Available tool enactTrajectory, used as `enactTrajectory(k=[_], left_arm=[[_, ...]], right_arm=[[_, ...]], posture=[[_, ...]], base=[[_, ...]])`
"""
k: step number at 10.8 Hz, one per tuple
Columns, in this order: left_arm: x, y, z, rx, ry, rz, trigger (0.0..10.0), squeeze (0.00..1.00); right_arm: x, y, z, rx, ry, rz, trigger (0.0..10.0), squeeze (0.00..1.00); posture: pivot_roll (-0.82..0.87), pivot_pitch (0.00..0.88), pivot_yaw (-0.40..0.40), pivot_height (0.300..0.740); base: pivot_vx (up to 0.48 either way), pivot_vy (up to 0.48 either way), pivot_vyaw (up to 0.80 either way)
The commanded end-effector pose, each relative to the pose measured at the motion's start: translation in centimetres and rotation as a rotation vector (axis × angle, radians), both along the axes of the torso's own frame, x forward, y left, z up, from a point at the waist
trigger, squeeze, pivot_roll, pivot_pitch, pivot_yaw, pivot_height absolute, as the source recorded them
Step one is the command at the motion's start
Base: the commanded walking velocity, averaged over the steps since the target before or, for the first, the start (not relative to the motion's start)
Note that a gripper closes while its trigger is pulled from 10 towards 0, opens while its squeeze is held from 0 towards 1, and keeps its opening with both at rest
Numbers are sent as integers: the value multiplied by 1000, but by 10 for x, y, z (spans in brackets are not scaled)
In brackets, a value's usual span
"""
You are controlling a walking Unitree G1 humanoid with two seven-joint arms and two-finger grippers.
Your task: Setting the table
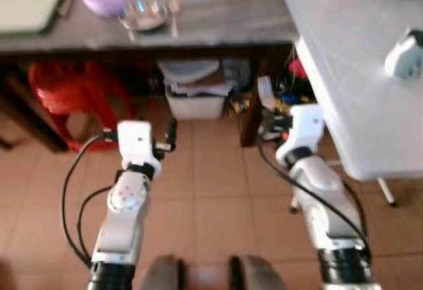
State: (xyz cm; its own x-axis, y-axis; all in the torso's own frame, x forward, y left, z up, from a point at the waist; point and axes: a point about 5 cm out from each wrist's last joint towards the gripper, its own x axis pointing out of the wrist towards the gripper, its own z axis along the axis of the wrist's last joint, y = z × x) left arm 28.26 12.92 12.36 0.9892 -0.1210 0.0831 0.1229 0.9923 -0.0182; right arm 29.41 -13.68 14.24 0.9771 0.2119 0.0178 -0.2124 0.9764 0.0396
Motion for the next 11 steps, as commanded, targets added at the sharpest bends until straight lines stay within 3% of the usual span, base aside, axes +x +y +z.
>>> enactTrajectory(k=[1, 8, 10, 11], left_arm=[[-2, 8, -5, 23, 18, 13, 10000, 0], [-2, 8, -9, 42, 27, 14, 10000, 0], [-2, 8, -8, 40, 21, 13, 10000, 0], [-3, 6, -7, 19, 10, 0, 10000, 0]], right_arm=[[-2, 7, 4, 7, -25, 21, 10000, 0], [-2, 10, 5, -6, -49, 37, 10000, 0], [-2, 8, 6, -6, -60, 28, 10000, 0], [-2, 7, 6, 3, -59, 13, 10000, 0]], posture=[[-50, 153, -6, 740], [-52, 151, -1, 740], [-53, 153, 2, 740], [-52, 155, 3, 740]], base=[[469, 0, 0], [480, 0, 0], [480, 0, 800], [480, 0, 0]])
